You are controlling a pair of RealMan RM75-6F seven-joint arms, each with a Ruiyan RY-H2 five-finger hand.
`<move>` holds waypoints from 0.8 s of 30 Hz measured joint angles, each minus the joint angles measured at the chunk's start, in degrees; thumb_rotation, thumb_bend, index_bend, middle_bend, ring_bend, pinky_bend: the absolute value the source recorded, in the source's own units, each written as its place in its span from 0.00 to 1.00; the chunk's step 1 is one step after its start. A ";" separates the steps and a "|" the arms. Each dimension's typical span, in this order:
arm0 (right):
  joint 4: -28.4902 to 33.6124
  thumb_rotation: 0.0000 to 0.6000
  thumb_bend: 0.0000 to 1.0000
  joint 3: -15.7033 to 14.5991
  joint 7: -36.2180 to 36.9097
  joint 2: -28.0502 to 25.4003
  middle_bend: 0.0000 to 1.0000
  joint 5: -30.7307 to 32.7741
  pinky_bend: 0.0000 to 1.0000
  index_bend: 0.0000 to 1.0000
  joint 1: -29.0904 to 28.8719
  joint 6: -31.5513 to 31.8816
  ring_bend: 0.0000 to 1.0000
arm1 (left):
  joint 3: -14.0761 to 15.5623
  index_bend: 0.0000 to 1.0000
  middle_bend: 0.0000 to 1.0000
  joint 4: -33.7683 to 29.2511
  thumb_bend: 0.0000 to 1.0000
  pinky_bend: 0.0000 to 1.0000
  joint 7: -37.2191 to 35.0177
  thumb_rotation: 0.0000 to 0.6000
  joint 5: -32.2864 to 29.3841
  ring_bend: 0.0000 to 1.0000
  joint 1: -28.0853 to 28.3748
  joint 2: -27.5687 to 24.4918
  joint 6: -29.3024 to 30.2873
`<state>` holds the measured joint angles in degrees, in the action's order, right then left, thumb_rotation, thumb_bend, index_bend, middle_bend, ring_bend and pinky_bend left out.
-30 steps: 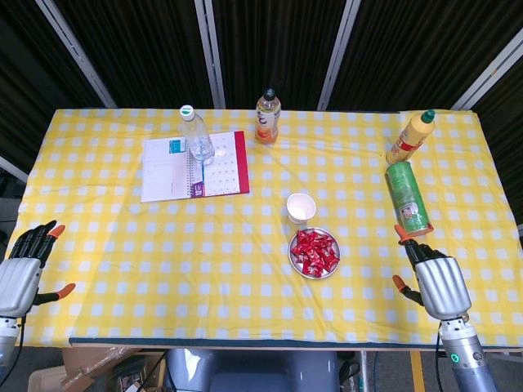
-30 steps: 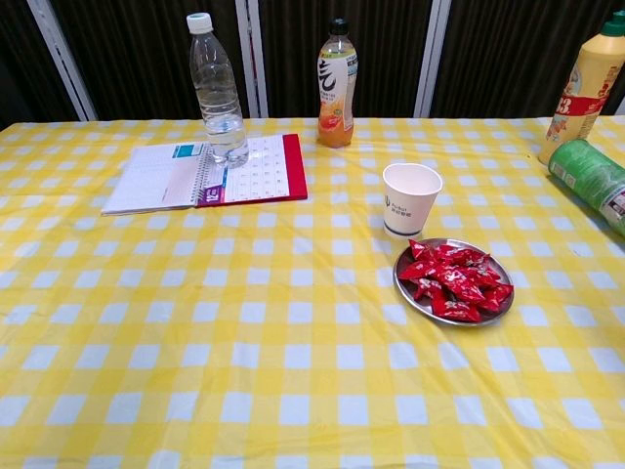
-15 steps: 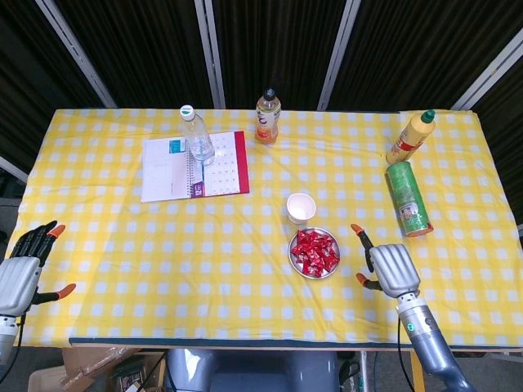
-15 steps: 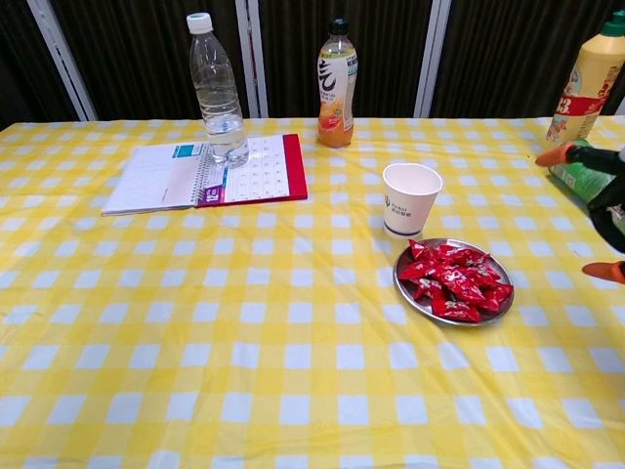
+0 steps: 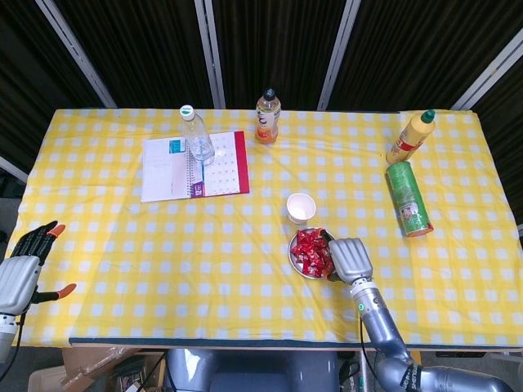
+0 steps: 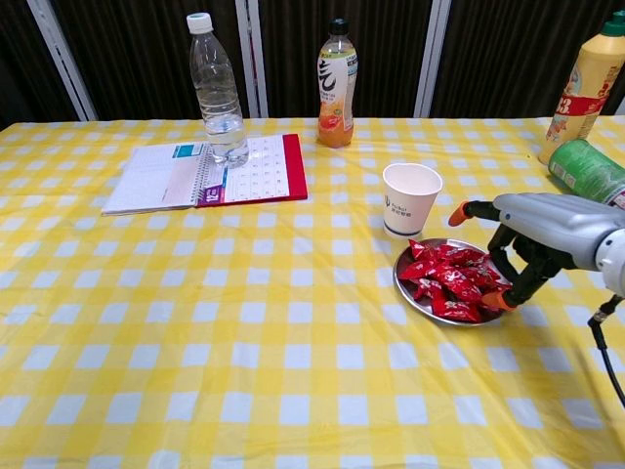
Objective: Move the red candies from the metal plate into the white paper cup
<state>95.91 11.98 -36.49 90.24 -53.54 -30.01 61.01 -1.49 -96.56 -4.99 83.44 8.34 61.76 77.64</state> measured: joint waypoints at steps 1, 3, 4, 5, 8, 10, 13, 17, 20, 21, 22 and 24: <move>-0.33 1.00 0.30 0.11 -0.01 0.47 0.72 0.58 1.00 0.18 -0.33 -0.17 0.87 | 0.01 0.00 0.00 -0.03 0.04 0.00 -0.03 1.00 -0.02 0.00 0.04 -0.05 -0.08; -1.17 1.00 0.30 0.29 0.02 1.58 0.72 1.87 1.00 0.18 -1.15 -0.64 0.87 | 0.05 0.00 0.00 -0.09 0.04 0.00 -0.19 1.00 -0.16 0.00 0.11 -0.13 -0.37; -1.65 1.00 0.30 0.37 0.08 2.07 0.72 2.45 1.00 0.18 -1.53 -0.95 0.87 | 0.05 0.00 0.00 -0.13 0.04 0.00 -0.25 1.00 -0.25 0.00 0.16 -0.18 -0.52; -2.30 1.00 0.30 0.47 0.19 2.62 0.72 3.19 1.00 0.18 -2.02 -1.28 0.87 | 0.04 0.00 0.00 -0.19 0.04 0.00 -0.27 1.00 -0.30 0.00 0.21 -0.21 -0.60; -3.35 1.00 0.30 0.70 0.61 3.47 0.72 4.67 1.00 0.18 -2.97 -1.90 0.87 | 0.04 0.00 0.00 -0.36 0.04 0.00 -0.25 1.00 -0.51 0.00 0.31 -0.30 -0.85; -3.73 1.00 0.30 0.80 0.86 3.76 0.72 5.39 1.00 0.18 -3.38 -2.24 0.87 | 0.05 0.00 0.00 -0.35 0.04 0.00 -0.29 1.00 -0.58 0.00 0.34 -0.33 -0.95; -4.67 1.00 0.30 0.82 1.20 4.22 0.72 6.47 1.00 0.21 -4.12 -2.92 0.87 | 0.07 0.00 0.00 -0.36 0.04 0.00 -0.39 1.00 -0.75 0.00 0.43 -0.37 -1.24; -6.31 1.00 0.33 0.93 1.76 4.96 0.73 7.82 1.00 0.37 -4.95 -3.48 0.87 | 0.10 0.00 0.00 -0.43 0.04 0.00 -0.39 1.00 -0.99 0.00 0.55 -0.47 -1.57; -7.70 1.00 0.44 1.02 2.33 5.50 0.74 8.60 1.00 0.52 -5.42 -3.94 0.88 | 0.12 0.00 0.00 -0.40 0.04 0.00 -0.45 1.00 -1.05 0.00 0.56 -0.51 -1.64; -8.12 1.00 0.46 1.03 2.51 5.66 0.74 8.80 1.00 0.55 -5.54 -4.05 0.89 | 0.14 0.00 0.00 -0.40 0.04 0.00 -0.48 1.00 -1.06 0.00 0.57 -0.53 -1.69; -8.52 1.00 0.49 1.02 2.74 5.83 0.75 8.94 1.00 0.58 -5.64 -4.16 0.89 | 0.14 0.00 0.00 -0.42 0.04 0.00 -0.50 1.00 -1.06 0.00 0.59 -0.54 -1.72; -9.13 1.00 0.50 0.99 3.51 6.14 0.75 8.87 1.00 0.61 -5.80 -4.23 0.89 | 0.10 0.00 0.00 -0.62 0.04 0.00 -0.46 1.00 -1.13 0.00 0.66 -0.57 -1.80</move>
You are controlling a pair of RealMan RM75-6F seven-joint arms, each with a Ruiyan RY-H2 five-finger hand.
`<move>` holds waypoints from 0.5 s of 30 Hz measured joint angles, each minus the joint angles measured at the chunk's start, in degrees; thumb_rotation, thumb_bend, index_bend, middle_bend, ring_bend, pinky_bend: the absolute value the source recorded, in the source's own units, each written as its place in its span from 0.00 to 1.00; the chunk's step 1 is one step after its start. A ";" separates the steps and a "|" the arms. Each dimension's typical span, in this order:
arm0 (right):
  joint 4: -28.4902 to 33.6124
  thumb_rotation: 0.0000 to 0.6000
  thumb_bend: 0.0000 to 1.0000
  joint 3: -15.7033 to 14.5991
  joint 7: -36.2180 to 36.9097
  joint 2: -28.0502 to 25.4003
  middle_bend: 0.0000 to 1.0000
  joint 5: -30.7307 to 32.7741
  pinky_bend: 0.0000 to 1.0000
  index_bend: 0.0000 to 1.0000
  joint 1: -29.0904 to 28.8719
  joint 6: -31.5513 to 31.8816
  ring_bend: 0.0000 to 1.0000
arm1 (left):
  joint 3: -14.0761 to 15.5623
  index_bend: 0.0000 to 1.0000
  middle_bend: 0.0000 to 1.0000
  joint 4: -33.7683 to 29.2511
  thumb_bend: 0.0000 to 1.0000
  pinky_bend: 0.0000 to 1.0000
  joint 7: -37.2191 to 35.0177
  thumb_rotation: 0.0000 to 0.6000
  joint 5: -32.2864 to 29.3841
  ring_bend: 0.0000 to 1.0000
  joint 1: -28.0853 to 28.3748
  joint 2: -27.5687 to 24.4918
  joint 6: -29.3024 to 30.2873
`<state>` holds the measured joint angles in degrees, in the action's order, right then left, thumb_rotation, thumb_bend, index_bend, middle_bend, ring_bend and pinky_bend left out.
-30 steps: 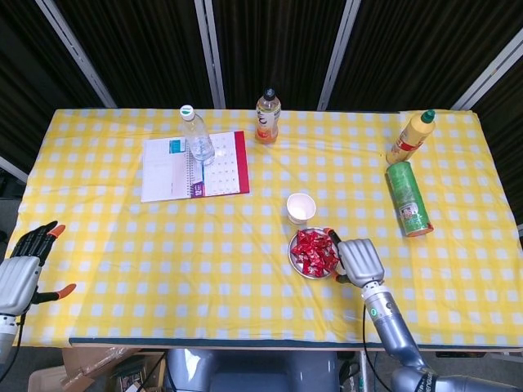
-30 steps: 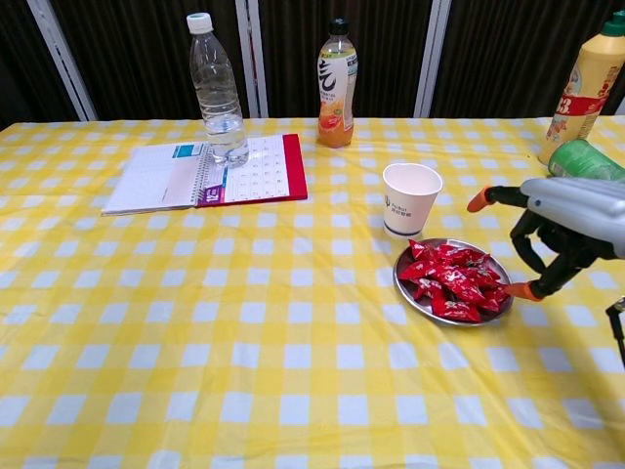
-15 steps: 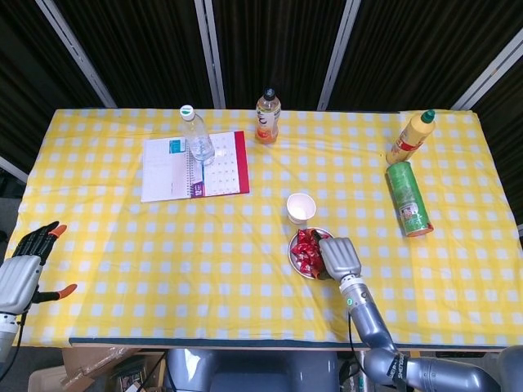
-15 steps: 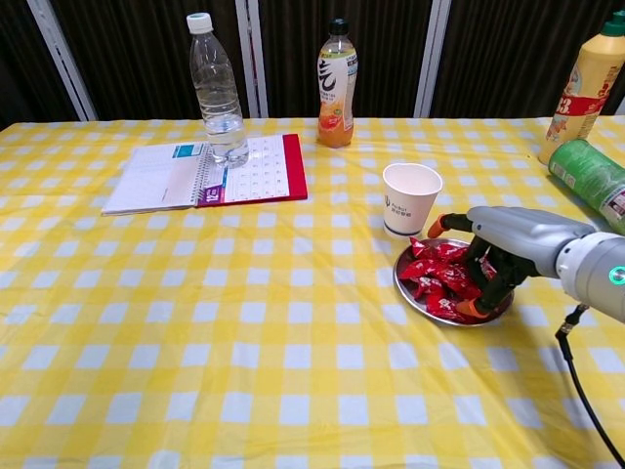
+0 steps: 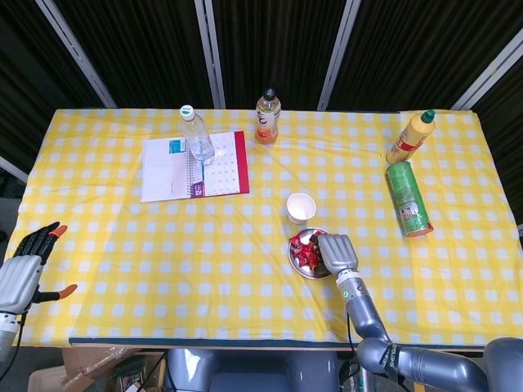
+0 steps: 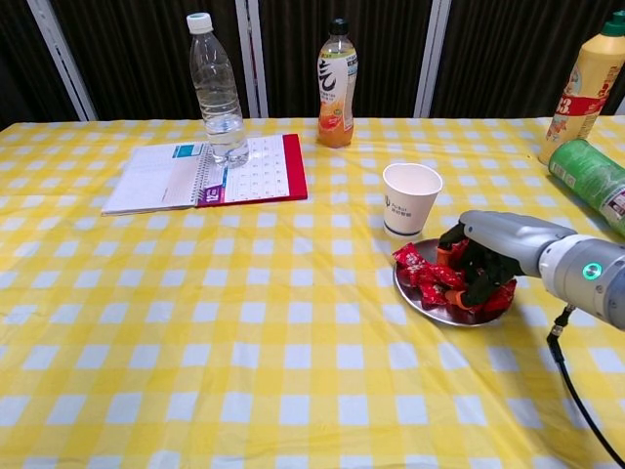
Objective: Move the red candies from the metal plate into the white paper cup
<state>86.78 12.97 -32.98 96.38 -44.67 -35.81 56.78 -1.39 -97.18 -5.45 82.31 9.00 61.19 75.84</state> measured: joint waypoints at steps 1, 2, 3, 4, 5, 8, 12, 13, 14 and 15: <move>-0.14 1.00 0.51 -0.01 0.39 0.12 0.75 -0.28 1.00 0.61 -0.03 0.06 0.89 | 0.00 0.00 0.00 -0.06 0.04 0.00 0.02 1.00 -0.06 0.00 0.02 -0.02 -0.06; -0.29 1.00 0.51 -0.01 0.98 0.25 0.75 -0.82 1.00 0.62 -0.04 0.20 0.89 | 0.00 0.00 0.00 -0.10 0.04 0.00 0.03 1.00 -0.10 0.00 0.04 -0.03 -0.11; -0.38 1.00 0.51 0.00 1.48 0.34 0.76 -1.28 1.00 0.62 -0.05 0.34 0.89 | 0.00 0.00 0.00 -0.19 0.04 0.00 0.04 1.00 -0.10 0.00 0.06 -0.04 -0.13; -0.46 1.00 0.51 0.03 2.00 0.41 0.76 -1.74 1.00 0.63 -0.05 0.51 0.89 | 0.01 0.00 0.00 -0.26 0.04 0.00 0.05 1.00 -0.10 0.00 0.06 -0.06 -0.14; -0.53 1.00 0.52 0.10 2.64 0.46 0.76 -2.32 1.00 0.63 -0.06 0.80 0.89 | 0.03 0.00 0.00 -0.27 0.04 0.00 0.05 1.00 -0.09 0.00 0.05 -0.08 -0.11; -0.28 1.00 0.52 0.43 3.55 0.21 0.76 -3.21 1.00 0.63 -0.11 1.64 0.89 | 0.07 0.00 0.00 -0.13 0.04 0.00 -0.13 1.00 -0.03 0.00 -0.01 -0.10 -0.02; 1.60 1.00 0.52 0.77 3.85 -0.92 0.76 -3.95 1.00 0.63 -0.06 2.64 0.89 | 0.16 0.00 0.00 -0.07 0.04 0.00 -0.43 1.00 0.12 0.00 -0.03 -0.14 -0.01; 2.27 1.00 0.52 0.85 3.84 -1.29 0.76 -4.12 1.00 0.63 -0.05 2.94 0.89 | 0.17 0.00 0.00 -0.07 0.04 0.00 -0.47 1.00 0.14 0.00 -0.03 -0.15 0.00; 3.26 1.00 0.52 0.99 3.78 -1.83 0.76 -4.34 1.00 0.63 -0.04 3.39 0.90 | 0.17 0.00 0.00 -0.13 0.04 0.00 -0.47 1.00 0.16 0.00 -0.02 -0.16 0.01; 4.08 1.00 0.52 1.10 3.70 -2.27 0.76 -4.49 1.00 0.63 -0.03 3.74 0.89 | 0.16 0.00 0.00 -0.25 0.04 0.00 -0.42 1.00 0.18 0.00 -0.02 -0.17 0.04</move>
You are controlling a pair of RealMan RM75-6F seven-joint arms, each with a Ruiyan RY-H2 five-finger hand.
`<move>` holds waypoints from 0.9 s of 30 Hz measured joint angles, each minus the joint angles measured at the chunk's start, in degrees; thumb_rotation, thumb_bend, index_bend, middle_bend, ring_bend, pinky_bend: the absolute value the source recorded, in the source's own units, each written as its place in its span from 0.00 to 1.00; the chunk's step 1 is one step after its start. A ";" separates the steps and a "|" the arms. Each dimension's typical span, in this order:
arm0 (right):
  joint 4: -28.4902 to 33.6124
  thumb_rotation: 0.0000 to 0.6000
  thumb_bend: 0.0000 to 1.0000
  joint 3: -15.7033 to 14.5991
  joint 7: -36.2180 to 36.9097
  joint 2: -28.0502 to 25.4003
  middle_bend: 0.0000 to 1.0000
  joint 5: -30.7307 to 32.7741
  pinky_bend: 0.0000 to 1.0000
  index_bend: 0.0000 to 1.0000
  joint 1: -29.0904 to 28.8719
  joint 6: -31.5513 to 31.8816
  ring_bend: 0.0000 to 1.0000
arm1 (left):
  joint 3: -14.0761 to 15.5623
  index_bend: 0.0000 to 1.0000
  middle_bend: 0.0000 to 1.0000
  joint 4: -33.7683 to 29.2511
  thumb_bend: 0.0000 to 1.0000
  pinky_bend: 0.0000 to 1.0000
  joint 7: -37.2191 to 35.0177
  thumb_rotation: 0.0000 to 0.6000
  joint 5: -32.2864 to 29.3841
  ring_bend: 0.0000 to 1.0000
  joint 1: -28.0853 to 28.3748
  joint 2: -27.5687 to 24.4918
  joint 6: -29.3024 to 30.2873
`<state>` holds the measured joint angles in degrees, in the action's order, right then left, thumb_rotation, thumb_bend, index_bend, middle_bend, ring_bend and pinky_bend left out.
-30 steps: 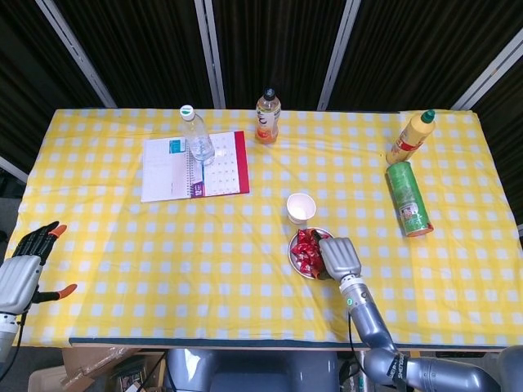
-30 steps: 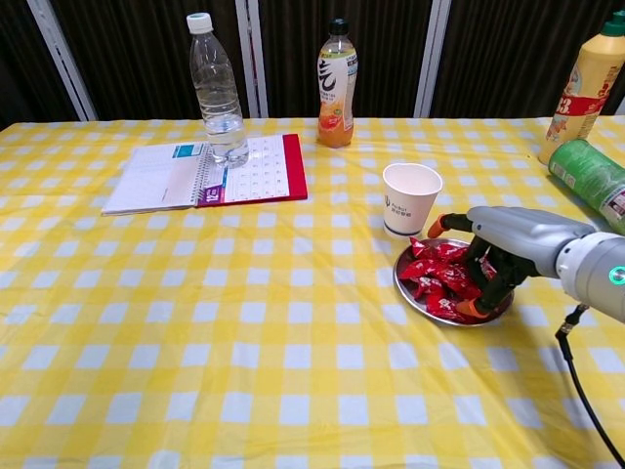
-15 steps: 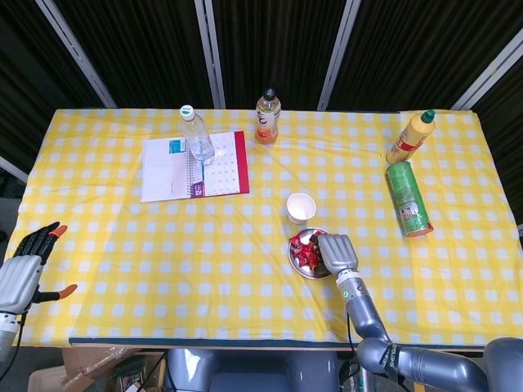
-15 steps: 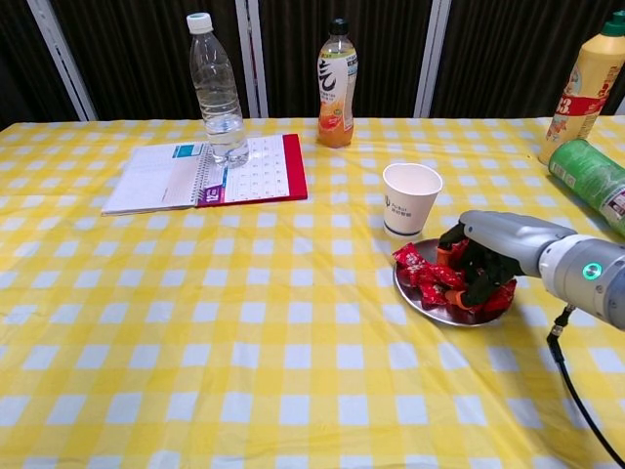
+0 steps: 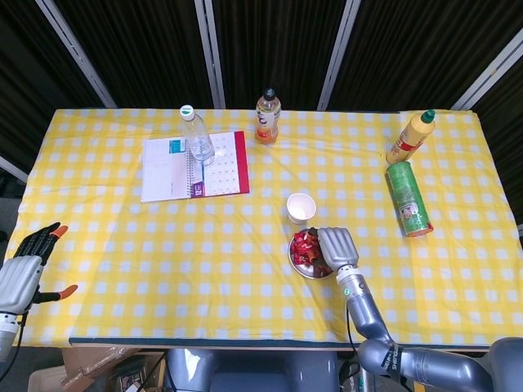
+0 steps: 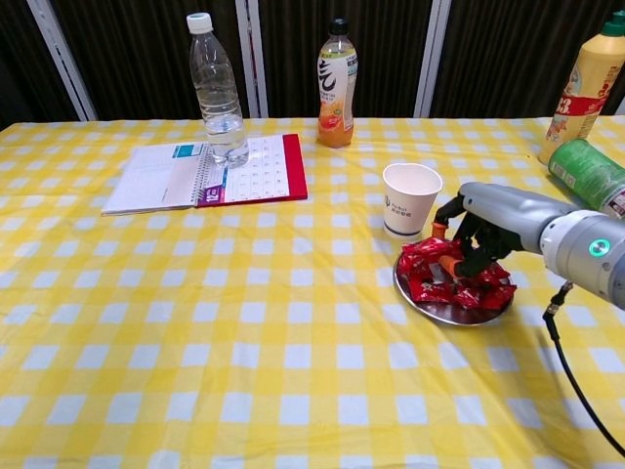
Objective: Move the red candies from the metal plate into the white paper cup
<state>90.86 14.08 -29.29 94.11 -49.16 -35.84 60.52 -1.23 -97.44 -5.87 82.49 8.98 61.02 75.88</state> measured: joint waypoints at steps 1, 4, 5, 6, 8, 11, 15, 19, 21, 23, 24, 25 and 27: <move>0.85 1.00 0.52 0.14 -0.13 -0.47 0.76 -0.14 1.00 0.63 -0.01 0.38 0.90 | 0.00 0.00 0.00 -0.03 0.04 0.00 0.04 1.00 0.01 0.00 -0.01 -0.01 0.04; 3.77 1.00 0.52 0.72 -0.98 -2.16 0.76 -0.48 1.00 0.63 -0.15 1.77 0.90 | 0.04 0.00 0.00 -0.18 0.04 0.00 0.14 1.00 0.06 0.00 -0.01 -0.02 0.06; 4.88 1.00 0.52 1.02 -1.46 -2.81 0.76 -0.51 1.00 0.63 -0.27 2.30 0.90 | 0.04 0.00 0.00 -0.17 0.04 0.00 0.14 1.00 0.07 0.00 -0.02 -0.02 0.08; 5.68 1.00 0.52 1.27 -1.87 -3.27 0.76 -0.46 1.00 0.63 -0.39 2.67 0.89 | 0.04 0.00 0.00 -0.20 0.04 0.00 0.15 1.00 0.09 0.00 -0.01 -0.02 0.10; 7.34 1.00 0.52 1.95 -3.01 -4.27 0.76 -0.10 1.00 0.63 -0.80 3.48 0.90 | 0.03 0.00 0.00 -0.26 0.04 0.00 0.11 1.00 0.03 0.00 0.01 -0.04 0.06; 8.82 1.00 0.52 3.15 -4.37 -5.29 0.76 1.10 1.00 0.63 -1.70 4.32 0.90 | 0.02 0.00 0.00 -0.28 0.04 0.00 -0.03 1.00 -0.04 0.00 0.02 -0.09 0.00; 9.63 1.00 0.52 4.89 -5.00 -5.76 0.76 3.01 1.00 0.63 -3.11 4.66 0.90 | 0.06 0.00 0.00 -0.18 0.04 0.00 -0.36 1.00 -0.14 0.00 0.07 -0.18 -0.24; 8.99 1.00 0.52 6.14 -5.57 -5.60 0.76 4.54 1.00 0.63 -4.86 4.33 0.90 | 0.02 0.00 0.00 -0.33 0.04 0.00 -0.63 1.00 -0.42 0.00 0.20 -0.24 -0.60; 8.07 1.00 0.52 6.92 -5.74 -5.18 0.76 5.70 1.00 0.63 -6.05 3.93 0.90 | -0.02 0.00 0.00 -0.32 0.04 0.00 -0.87 1.00 -0.58 0.00 0.26 -0.29 -0.78; 6.98 1.00 0.52 7.56 -5.93 -4.68 0.76 6.78 1.00 0.63 -7.26 3.44 0.90 | -0.04 0.00 0.00 -0.24 0.04 0.00 -1.08 1.00 -0.74 0.00 0.30 -0.33 -0.96; 6.48 1.00 0.52 7.81 -6.03 -4.47 0.76 7.21 1.00 0.63 -7.77 3.21 0.90 | -0.06 0.00 0.00 -0.27 0.04 0.00 -1.22 1.00 -0.84 0.00 0.36 -0.35 -1.11; 5.94 1.00 0.52 8.05 -6.12 -4.25 0.76 7.63 1.00 0.63 -8.27 2.99 0.90 | -0.09 0.00 0.00 -0.31 0.04 0.00 -1.33 1.00 -0.97 0.00 0.41 -0.37 -1.25; 4.57 1.00 0.52 8.58 -6.26 -3.72 0.76 8.42 1.00 0.63 -9.38 2.45 0.89 | -0.17 0.00 0.00 -0.50 0.04 0.00 -1.49 1.00 -1.23 0.00 0.54 -0.47 -1.55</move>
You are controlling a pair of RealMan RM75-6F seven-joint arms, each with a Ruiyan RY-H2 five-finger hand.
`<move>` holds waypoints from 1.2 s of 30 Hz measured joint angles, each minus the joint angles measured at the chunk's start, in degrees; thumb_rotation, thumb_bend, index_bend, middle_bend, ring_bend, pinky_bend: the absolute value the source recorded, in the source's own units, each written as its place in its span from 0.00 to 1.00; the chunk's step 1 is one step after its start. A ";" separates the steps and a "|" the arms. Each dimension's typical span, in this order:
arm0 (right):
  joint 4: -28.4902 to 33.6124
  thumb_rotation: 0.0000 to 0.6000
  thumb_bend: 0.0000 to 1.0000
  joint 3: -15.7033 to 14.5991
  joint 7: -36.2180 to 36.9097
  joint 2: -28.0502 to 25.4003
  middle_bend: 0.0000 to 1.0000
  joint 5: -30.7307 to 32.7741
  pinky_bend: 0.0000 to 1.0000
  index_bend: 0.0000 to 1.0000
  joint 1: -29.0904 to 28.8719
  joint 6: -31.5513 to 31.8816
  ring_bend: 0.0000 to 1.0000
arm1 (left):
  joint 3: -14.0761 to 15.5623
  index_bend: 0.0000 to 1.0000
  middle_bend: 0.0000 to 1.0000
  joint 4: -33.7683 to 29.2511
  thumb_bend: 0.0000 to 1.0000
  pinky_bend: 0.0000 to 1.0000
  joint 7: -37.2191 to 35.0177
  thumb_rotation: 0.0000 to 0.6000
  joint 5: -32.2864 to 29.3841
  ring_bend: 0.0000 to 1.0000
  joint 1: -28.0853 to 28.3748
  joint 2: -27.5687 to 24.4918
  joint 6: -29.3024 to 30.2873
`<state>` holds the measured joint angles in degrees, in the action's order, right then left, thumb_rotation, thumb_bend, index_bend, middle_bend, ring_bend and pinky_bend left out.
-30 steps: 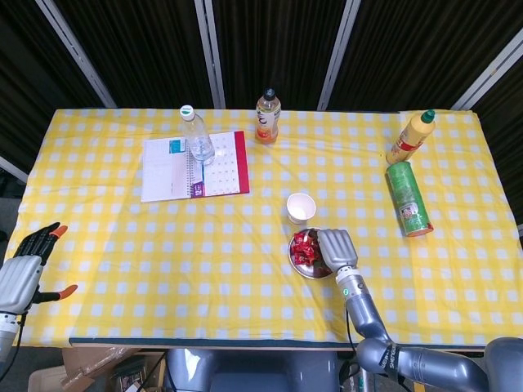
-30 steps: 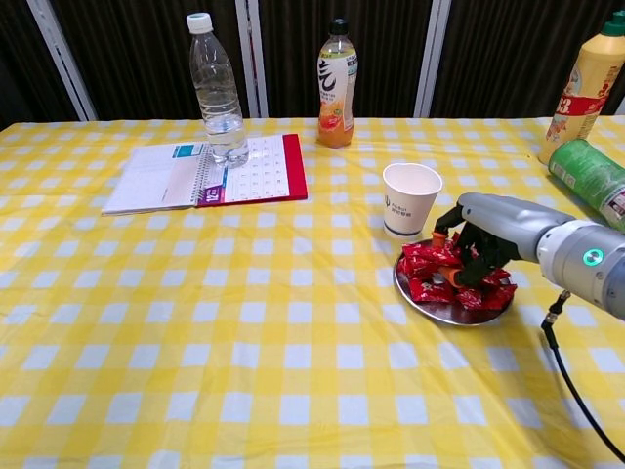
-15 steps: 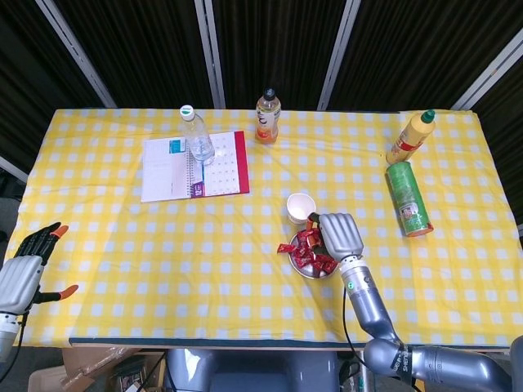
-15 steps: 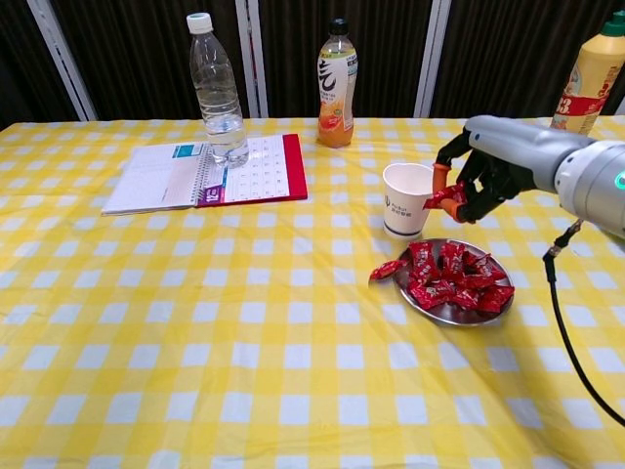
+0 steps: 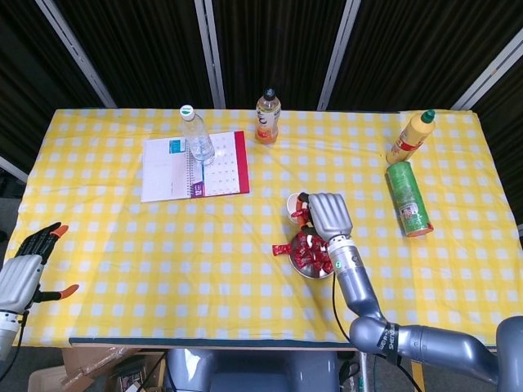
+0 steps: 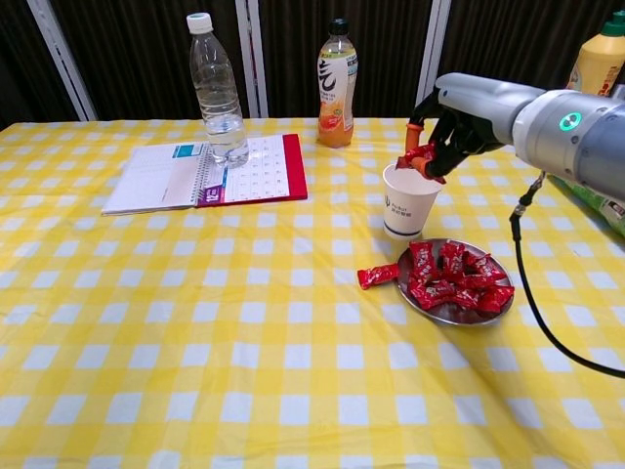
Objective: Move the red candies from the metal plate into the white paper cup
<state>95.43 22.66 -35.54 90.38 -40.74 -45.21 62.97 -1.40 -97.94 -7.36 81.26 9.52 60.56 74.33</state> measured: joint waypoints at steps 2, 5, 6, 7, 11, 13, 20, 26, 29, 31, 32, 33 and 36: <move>-1.59 1.00 0.52 0.55 0.04 0.58 0.76 0.92 1.00 0.63 -1.05 -0.58 0.89 | -0.05 0.00 0.00 -0.31 0.04 0.00 0.00 1.00 -0.18 0.00 0.12 -0.10 -0.25; -4.17 1.00 0.52 1.21 0.30 1.46 0.76 2.32 1.00 0.63 -2.50 -1.56 0.90 | -0.12 0.00 0.00 -0.87 0.04 0.00 0.22 1.00 -0.66 0.00 0.30 -0.30 -0.74; -4.98 1.00 0.52 1.36 0.40 1.72 0.76 2.70 1.00 0.63 -2.92 -1.86 0.90 | -0.14 0.00 0.00 -1.00 0.04 0.00 0.29 1.00 -0.85 0.00 0.37 -0.35 -0.92; -5.78 1.00 0.52 1.50 0.52 1.98 0.76 3.07 1.00 0.63 -3.32 -2.17 0.90 | -0.17 0.00 0.00 -1.16 0.04 0.00 0.34 1.00 -1.02 0.00 0.43 -0.39 -1.08; -9.27 1.00 0.52 1.84 1.35 3.19 0.76 4.53 1.00 0.63 -4.87 -3.60 0.89 | -0.35 0.00 0.00 -1.77 0.04 0.00 0.55 1.00 -1.79 0.00 0.68 -0.60 -1.68; -10.67 1.00 0.52 1.73 1.69 3.70 0.76 4.89 1.00 0.63 -5.36 -4.14 0.90 | -0.37 0.00 0.00 -1.94 0.04 0.00 0.52 1.00 -2.02 0.00 0.75 -0.74 -1.90; -14.70 1.00 0.52 0.30 3.36 5.68 0.76 6.06 1.00 0.61 -6.44 -5.90 0.89 | -0.33 0.00 0.00 -2.01 0.04 0.00 0.08 1.00 -2.19 0.00 0.79 -1.01 -2.16; -15.96 1.00 0.52 -0.68 4.52 6.46 0.76 6.60 1.00 0.46 -6.55 -6.51 0.90 | -0.12 0.00 0.00 -1.49 0.04 0.00 -0.66 1.00 -1.96 0.00 0.71 -1.12 -2.29; -15.94 1.00 0.49 -0.99 4.81 6.53 0.76 6.50 1.00 0.38 -6.62 -6.53 0.89 | -0.07 0.00 0.00 -1.39 0.04 0.00 -0.89 1.00 -1.85 0.00 0.69 -1.13 -2.27; -15.73 1.00 0.46 -1.06 5.04 6.51 0.76 6.21 1.00 0.33 -6.64 -6.37 0.90 | -0.06 0.00 0.00 -1.33 0.04 0.00 -1.07 1.00 -1.84 0.00 0.67 -1.14 -2.27; -15.55 1.00 0.44 -1.09 5.22 6.49 0.76 5.98 1.00 0.32 -6.66 -6.22 0.89 | -0.05 0.00 0.00 -1.31 0.04 0.00 -1.13 1.00 -1.84 0.00 0.67 -1.15 -2.28; -15.38 1.00 0.43 -1.10 5.34 6.46 0.76 5.81 1.00 0.31 -6.67 -6.07 0.89 | -0.06 0.00 0.00 -1.29 0.04 0.00 -1.17 1.00 -1.83 0.00 0.67 -1.16 -2.28; -14.72 1.00 0.41 -1.06 5.57 6.27 0.76 5.43 1.00 0.29 -6.73 -5.49 0.90 | -0.06 0.00 0.00 -1.32 0.04 0.00 -1.20 1.00 -1.79 0.00 0.66 -1.16 -2.24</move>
<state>80.71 21.60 -29.98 96.65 -35.31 -51.94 57.48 -1.46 -99.26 -8.56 79.47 10.18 59.39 72.09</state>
